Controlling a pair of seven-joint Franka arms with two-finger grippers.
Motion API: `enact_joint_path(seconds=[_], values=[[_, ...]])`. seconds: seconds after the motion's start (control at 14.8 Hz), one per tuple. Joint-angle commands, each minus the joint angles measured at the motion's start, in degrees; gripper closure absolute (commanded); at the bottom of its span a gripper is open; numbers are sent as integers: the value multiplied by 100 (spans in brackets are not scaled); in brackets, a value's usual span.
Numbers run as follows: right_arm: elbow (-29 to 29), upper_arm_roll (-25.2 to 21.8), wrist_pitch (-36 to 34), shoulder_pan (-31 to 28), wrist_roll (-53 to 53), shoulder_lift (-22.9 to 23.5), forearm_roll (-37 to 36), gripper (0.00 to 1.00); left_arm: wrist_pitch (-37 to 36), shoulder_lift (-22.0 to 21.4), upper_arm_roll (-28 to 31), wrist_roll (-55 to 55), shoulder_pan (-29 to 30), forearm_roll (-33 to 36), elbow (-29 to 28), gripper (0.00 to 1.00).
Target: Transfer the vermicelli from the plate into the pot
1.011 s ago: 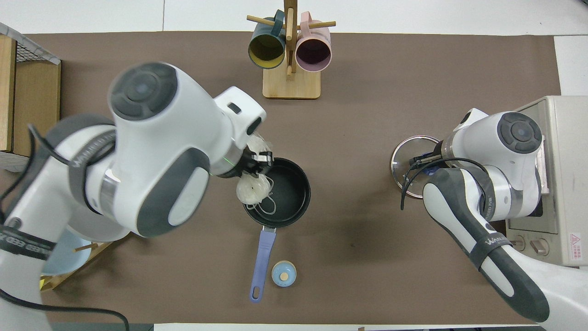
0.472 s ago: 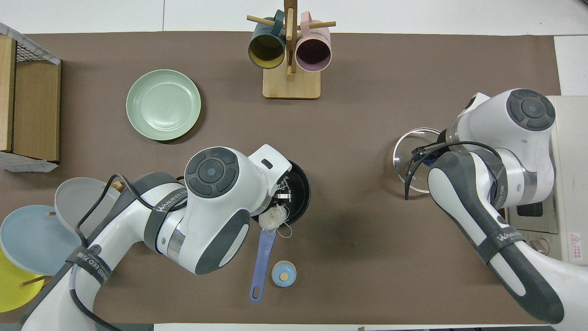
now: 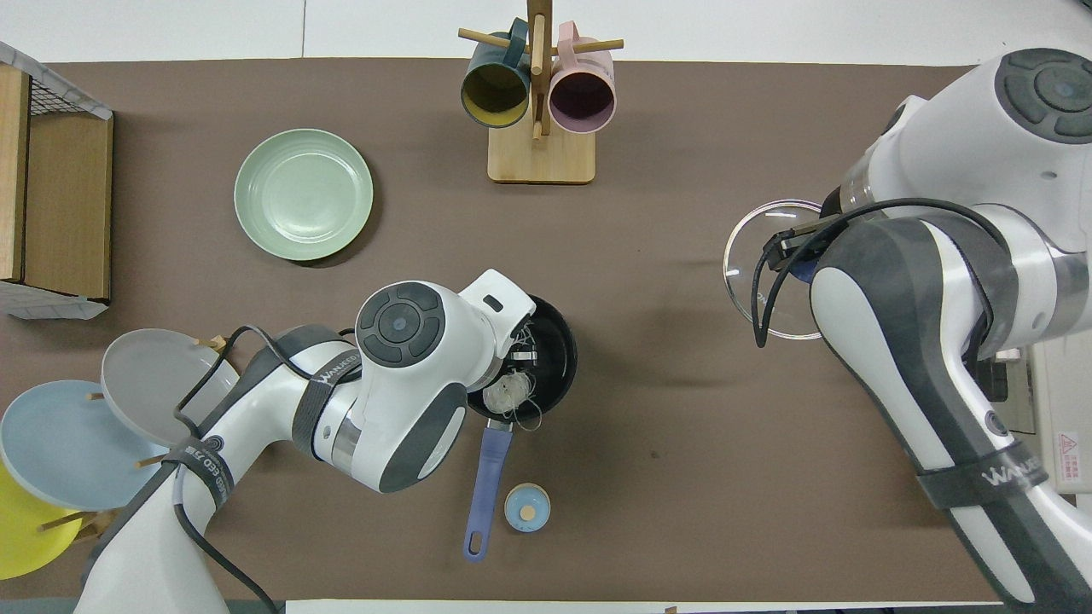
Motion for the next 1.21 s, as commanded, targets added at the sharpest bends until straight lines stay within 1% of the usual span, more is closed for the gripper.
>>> enact_joint_path(seconds=[0.0, 0.07, 0.2, 0.27, 0.34, 0.4, 0.54, 0.61, 0.67, 0.74, 0.81, 0.88, 1.01, 1.15], values=[[394, 17, -321, 185, 309, 72, 142, 56, 41, -58, 84, 298, 13, -93, -11, 0], [447, 17, -418, 255, 327, 63, 134, 57, -63, -110, 110, 306, 74, -75, 67, 0], [508, 17, -559, 273, 354, 28, 142, 57, -763, -215, 110, 333, 468, 47, 575, 0], [657, 26, -725, 308, 362, 19, 142, 58, -1246, -251, 110, 437, 635, 309, 926, 0], [954, 96, -935, 413, 423, 28, 142, 60, -1677, -269, 110, 612, 828, 486, 1234, 0], [1201, 105, -1068, 518, 667, 89, 151, 60, -2003, -330, 110, 814, 1126, 522, 1489, 0], [1125, 105, -834, 808, 1335, 151, 134, 61, -2409, -531, 110, 1419, 1741, 522, 1781, 0], [1098, 105, -754, 1027, 1582, 160, 142, 64, -2559, -663, 110, 1736, 2032, 531, 1808, 0], [1132, 105, -666, 1290, 1958, 212, 125, 65, -2673, -821, 119, 1974, 2261, 549, 1808, 0], [1150, 105, -465, 1632, 2545, 422, 116, 65, -2823, -936, 111, 2116, 2428, 714, 1808, 0], [1142, 105, -167, 1897, 3012, 554, 116, 65, -2981, -1076, 110, 2187, 2500, 907, 1817, 0], [1107, 105, 106, 2117, 3243, 634, 125, 65, -3139, -1190, 119, 2187, 2518, 987, 1808, 0], [1159, 105, 196, 2442, 3507, 844, 46, 65, -3464, -1437, 110, 2170, 2623, 997, 1773, 0], [1176, 96, 319, 2812, 3754, 1187, -137, 65, -3615, -1499, 110, 2152, 2623, 997, 1738, 0]])
